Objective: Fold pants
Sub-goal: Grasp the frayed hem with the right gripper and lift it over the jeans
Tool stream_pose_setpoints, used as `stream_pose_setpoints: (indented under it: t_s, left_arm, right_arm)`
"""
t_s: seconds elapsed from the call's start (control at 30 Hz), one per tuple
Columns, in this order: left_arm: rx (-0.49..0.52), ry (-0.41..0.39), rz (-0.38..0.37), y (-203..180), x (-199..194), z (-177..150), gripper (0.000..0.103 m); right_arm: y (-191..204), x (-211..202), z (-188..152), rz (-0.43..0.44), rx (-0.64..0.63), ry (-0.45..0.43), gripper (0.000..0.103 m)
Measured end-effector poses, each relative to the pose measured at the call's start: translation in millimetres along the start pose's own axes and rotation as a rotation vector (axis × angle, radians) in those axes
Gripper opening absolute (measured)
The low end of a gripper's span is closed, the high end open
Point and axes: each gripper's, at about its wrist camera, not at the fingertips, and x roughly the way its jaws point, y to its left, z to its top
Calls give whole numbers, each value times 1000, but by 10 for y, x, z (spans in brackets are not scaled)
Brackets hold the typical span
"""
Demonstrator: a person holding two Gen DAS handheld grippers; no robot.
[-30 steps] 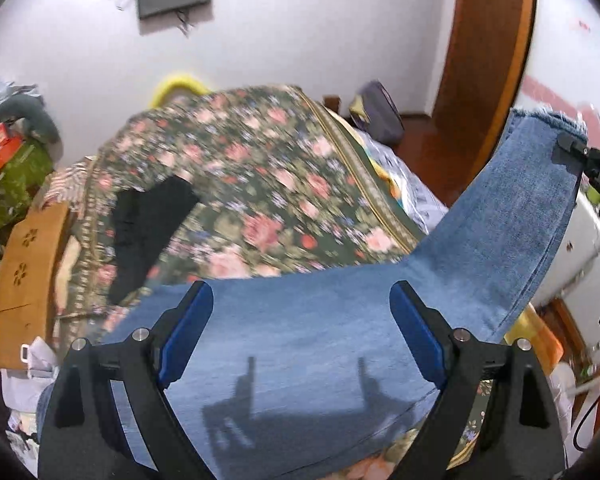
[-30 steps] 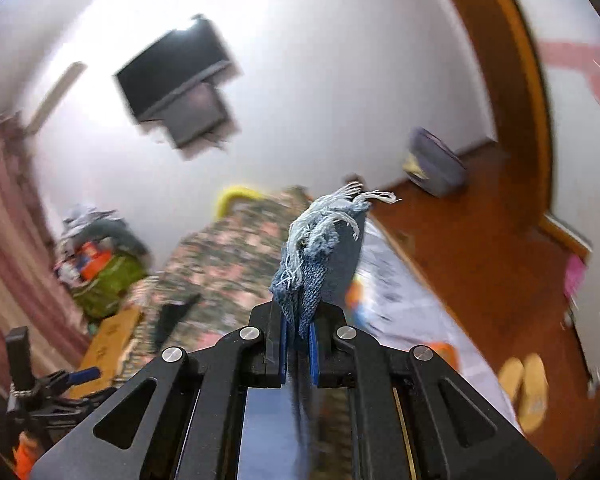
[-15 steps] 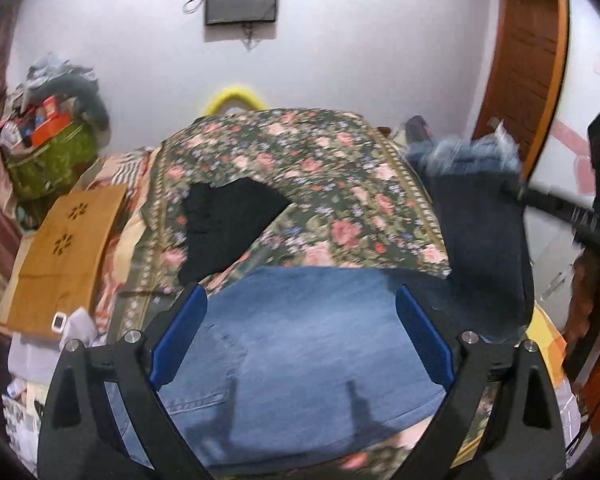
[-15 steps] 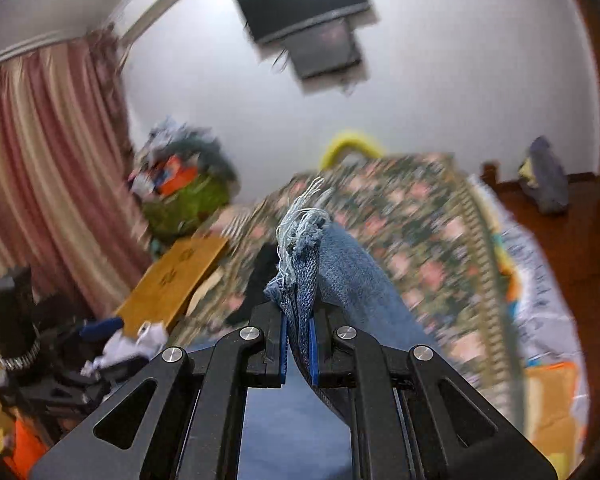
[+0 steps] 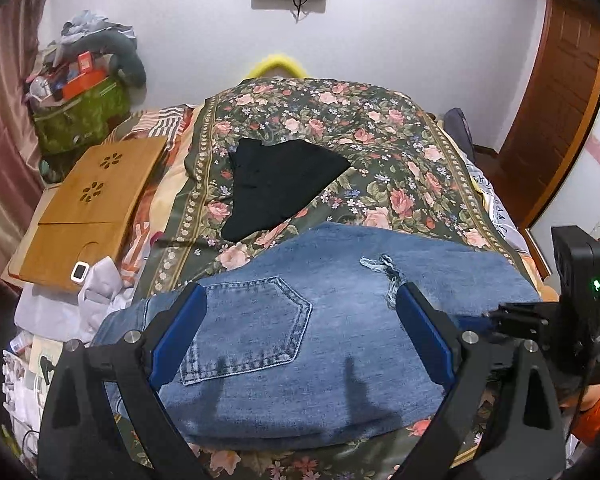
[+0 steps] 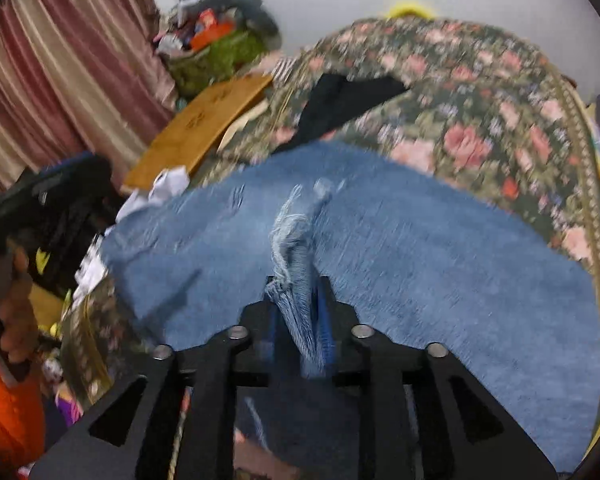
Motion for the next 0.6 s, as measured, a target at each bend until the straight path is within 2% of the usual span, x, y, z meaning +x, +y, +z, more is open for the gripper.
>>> stream_pose_setpoints:
  t_s: [0.03,0.13,0.37,0.5,0.6]
  left_arm:
    - [1,0,1,-15,7,15,96]
    - [14,4,-1,-103,37,83,96]
    - [90,0,-15,-521,145,304,96]
    - [115,20,-69,-820,293,450,97]
    - [137,41,-95,-1031,442,522,97]
  right_arm:
    - [21,-59,-36,17,-9,-1,39]
    - [-22,-280,-62,16,-17,-28,51]
    - [-396,-830,31,-92,-3,-168,53]
    - [-709,-1109,93,-166,41,-250,63]
    - [-899,-1179,93,-204,60,-270,64]
